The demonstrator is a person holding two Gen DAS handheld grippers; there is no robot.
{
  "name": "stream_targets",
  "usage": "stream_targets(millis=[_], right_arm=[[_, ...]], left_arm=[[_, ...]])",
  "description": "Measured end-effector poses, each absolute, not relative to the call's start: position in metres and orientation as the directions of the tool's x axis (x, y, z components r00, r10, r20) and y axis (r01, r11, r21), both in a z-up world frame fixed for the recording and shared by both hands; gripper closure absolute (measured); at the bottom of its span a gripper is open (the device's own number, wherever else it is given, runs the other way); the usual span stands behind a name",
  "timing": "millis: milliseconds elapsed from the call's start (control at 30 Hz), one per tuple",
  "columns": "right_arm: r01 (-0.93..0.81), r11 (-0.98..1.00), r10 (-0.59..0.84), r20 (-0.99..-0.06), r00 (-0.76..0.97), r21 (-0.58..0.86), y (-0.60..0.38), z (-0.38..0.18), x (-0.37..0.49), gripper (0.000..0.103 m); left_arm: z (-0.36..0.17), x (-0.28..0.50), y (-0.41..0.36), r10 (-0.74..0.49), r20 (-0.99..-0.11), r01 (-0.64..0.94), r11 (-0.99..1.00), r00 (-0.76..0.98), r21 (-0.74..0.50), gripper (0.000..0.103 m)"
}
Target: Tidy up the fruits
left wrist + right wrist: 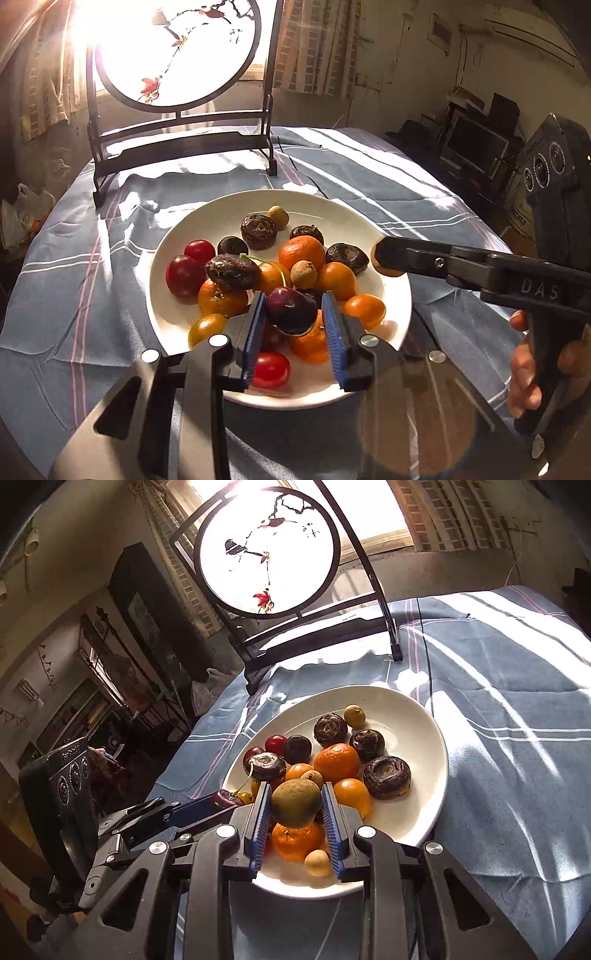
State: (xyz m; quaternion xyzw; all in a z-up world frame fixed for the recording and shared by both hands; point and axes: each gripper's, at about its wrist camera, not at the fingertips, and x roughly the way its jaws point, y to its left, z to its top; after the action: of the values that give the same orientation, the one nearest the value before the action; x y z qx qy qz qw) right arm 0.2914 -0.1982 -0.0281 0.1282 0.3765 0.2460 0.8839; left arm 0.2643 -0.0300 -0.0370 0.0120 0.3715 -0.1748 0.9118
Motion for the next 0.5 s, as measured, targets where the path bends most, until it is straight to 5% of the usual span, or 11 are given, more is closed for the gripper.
stream_targets(millis=[200, 367, 500], right_arm=[[-0.333, 0.858, 0.512, -0.596, 0.618, 0.392, -0.203, -0.024, 0.277, 0.054], [-0.324, 0.885, 0.464, -0.593, 0.658, 0.334, -0.220, -0.019, 0.220, 0.008], [-0.306, 0.906, 0.422, -0.585, 0.692, 0.292, -0.241, -0.015, 0.165, 0.003]], left_arm=[[-0.036, 0.250, -0.019, -0.257, -0.678, 0.284, 0.956, 0.689, -0.074, 0.010], [-0.035, 0.206, 0.000, -0.299, -0.683, 0.272, 0.951, 0.666, -0.150, 0.006], [-0.028, 0.154, 0.007, -0.230, -0.671, 0.218, 0.970, 0.705, -0.104, 0.005]])
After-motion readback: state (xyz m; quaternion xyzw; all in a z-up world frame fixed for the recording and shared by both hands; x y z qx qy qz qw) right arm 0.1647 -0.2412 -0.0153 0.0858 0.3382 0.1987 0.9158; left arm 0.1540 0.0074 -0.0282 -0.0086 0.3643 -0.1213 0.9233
